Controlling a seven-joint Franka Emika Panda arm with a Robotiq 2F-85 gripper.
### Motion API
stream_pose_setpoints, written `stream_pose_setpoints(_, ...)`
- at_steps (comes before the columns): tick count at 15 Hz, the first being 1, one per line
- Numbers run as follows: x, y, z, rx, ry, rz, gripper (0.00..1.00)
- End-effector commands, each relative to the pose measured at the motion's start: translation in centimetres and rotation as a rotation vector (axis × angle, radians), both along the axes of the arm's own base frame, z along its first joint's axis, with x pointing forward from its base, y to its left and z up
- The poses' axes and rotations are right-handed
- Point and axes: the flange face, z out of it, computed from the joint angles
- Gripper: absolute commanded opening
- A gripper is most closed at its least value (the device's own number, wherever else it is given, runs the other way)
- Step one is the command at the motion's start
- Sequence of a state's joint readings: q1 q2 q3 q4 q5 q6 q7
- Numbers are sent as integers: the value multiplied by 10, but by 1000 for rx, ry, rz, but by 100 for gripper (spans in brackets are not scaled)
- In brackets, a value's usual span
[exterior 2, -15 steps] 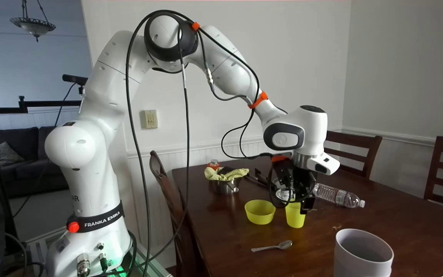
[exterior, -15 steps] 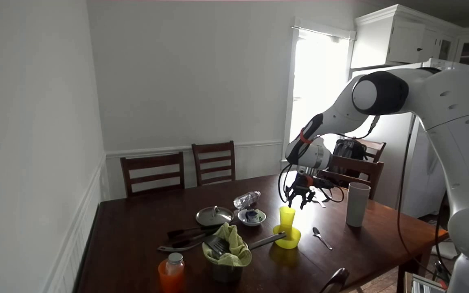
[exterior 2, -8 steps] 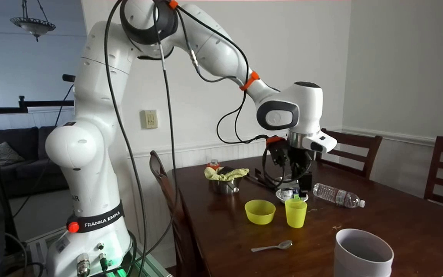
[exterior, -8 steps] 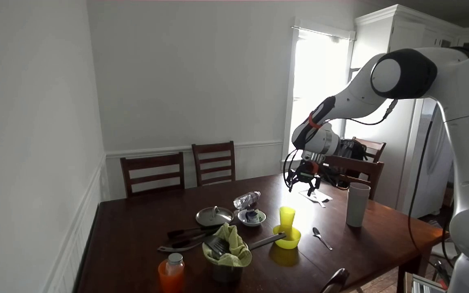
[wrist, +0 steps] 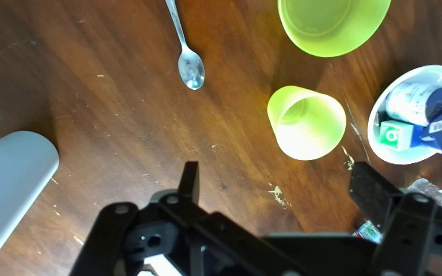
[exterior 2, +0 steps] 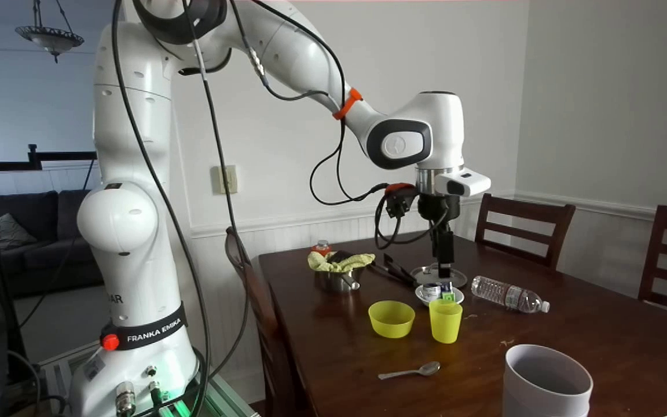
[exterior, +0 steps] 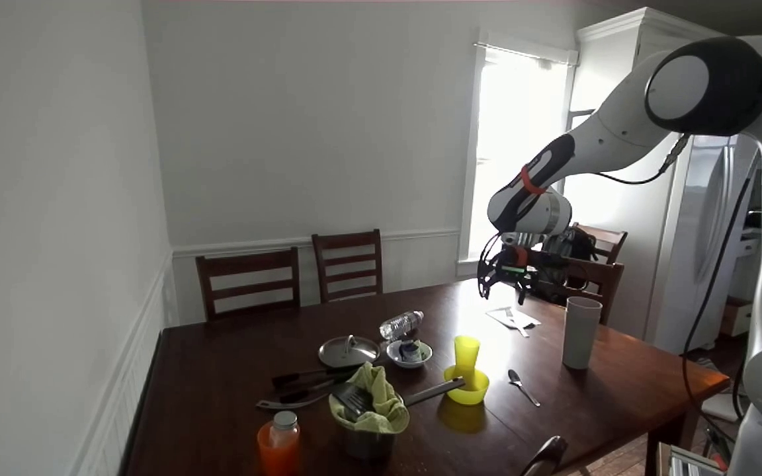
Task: Remove the silver spoon from the yellow cup then put the cup on the table
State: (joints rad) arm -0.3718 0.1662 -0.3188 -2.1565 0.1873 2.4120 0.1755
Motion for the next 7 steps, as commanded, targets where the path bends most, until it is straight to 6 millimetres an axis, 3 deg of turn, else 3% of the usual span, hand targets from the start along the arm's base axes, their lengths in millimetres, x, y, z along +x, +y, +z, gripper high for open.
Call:
stream_pose_setpoints(1,-21,13,15,-38,22,-47,100)
stream_pose_setpoints(2,-6,4,7,-18,16,-20,100)
stream_pose_setpoints(7,-14,9,11,-25,21,-35,100)
